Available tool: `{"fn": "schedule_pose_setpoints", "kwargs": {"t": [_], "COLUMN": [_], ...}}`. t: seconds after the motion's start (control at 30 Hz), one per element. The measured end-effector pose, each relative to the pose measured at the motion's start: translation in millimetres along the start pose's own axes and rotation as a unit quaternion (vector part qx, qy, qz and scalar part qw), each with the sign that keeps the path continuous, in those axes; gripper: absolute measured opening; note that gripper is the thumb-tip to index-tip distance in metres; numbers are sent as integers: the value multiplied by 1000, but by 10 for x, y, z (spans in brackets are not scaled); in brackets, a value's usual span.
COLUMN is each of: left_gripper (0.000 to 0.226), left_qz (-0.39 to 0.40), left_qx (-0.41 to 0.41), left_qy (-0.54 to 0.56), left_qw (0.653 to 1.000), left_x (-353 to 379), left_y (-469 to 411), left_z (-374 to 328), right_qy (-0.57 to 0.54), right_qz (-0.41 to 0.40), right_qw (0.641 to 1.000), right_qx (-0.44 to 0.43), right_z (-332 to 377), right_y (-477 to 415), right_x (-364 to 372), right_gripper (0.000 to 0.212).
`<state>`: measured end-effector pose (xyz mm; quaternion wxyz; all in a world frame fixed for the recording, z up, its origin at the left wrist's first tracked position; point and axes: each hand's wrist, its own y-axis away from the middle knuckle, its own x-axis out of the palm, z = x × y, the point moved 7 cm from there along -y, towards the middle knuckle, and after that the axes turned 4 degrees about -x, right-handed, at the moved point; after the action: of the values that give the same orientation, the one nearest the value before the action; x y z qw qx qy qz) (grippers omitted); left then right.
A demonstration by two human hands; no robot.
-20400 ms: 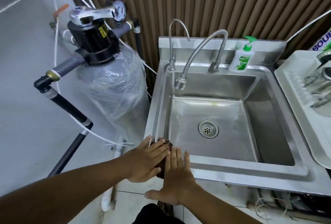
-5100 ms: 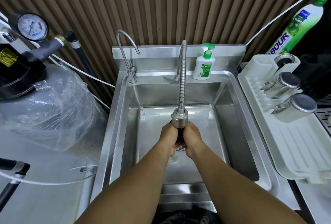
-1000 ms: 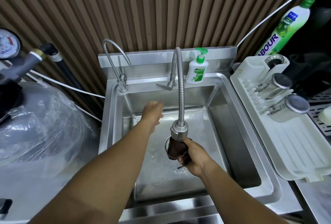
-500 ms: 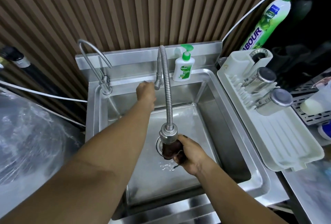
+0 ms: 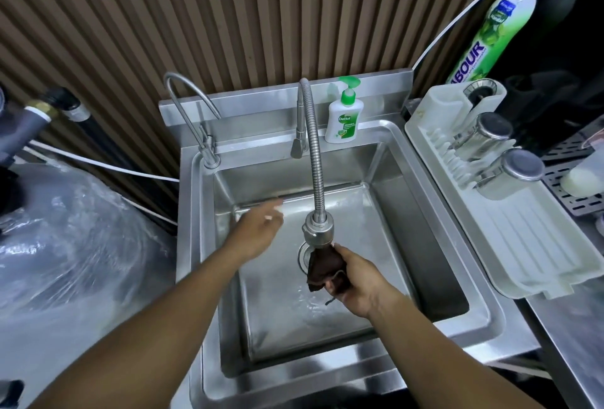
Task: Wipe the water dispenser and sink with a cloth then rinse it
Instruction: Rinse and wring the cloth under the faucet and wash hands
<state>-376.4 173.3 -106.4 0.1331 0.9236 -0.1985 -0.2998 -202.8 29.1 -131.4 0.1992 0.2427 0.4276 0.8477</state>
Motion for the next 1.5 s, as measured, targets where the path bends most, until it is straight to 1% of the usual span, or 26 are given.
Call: {"fn": "schedule_pose_setpoints", "kwargs": {"t": [0.03,0.1,0.2,0.23,0.27,0.37,0.47,0.57,0.6,0.7,0.8,0.9,1.03,1.1,1.17,1.27,1.4,1.43,1.5], "left_gripper": [37,40,54,55,55,53,43,29,23,18,30,34,26,23,24,26,27,27,28], "left_qz": [7,37,124,137,133,84,59,37,28,6,3,11,31,12,-10,-12,-3,-3,6], "left_qx": [-18,-42,-63,-67,-69,-67,-60,-40,-29,-13,-30,-18,-11,-7,-16,-27,-7,4,42], "left_qy": [33,85,101,93,78,19,-13,-74,-89,-102,-57,-70,-138,-190,-248,-323,-381,-391,-407], "left_qw": [999,995,985,984,986,994,996,996,995,995,998,997,990,982,968,946,924,920,912], "left_x": [98,336,745,847,916,920,868,834,826,824,871,922,1040,1062,1049,1020,976,968,981], "left_y": [202,581,999,1068,1092,1083,1083,1122,1140,1223,1280,1295,1317,1298,1277,1258,1284,1286,1295], "left_z": [83,134,63,53,48,-7,-35,-115,-162,-279,-366,-509,-618,-604,-572,-488,-517,-543,-630], "right_qy": [-15,-51,-80,-85,-80,-27,9,109,121,78,67,74,107,142,210,285,328,335,334], "right_qz": [-6,-10,0,7,12,14,23,27,36,59,72,74,79,85,98,119,119,119,148], "right_qw": [1000,999,997,996,997,999,997,986,983,985,985,986,985,980,967,945,932,931,930], "right_qx": [3,8,23,22,14,-22,-69,-125,-134,-139,-141,-128,-113,-107,-109,-104,-97,-88,-44], "right_z": [-60,-200,-422,-478,-516,-529,-434,-307,-280,-187,-64,12,42,35,64,143,250,269,249], "right_y": [11,22,33,49,67,179,311,363,358,345,352,345,313,284,286,305,261,237,190], "right_x": [-13,-9,54,87,108,145,127,15,-20,-102,-187,-254,-360,-400,-429,-480,-495,-478,-413], "right_gripper": [26,30,40,43,44,44,30,15,12,7,7,6,7,5,4,11,18,26,59]}}
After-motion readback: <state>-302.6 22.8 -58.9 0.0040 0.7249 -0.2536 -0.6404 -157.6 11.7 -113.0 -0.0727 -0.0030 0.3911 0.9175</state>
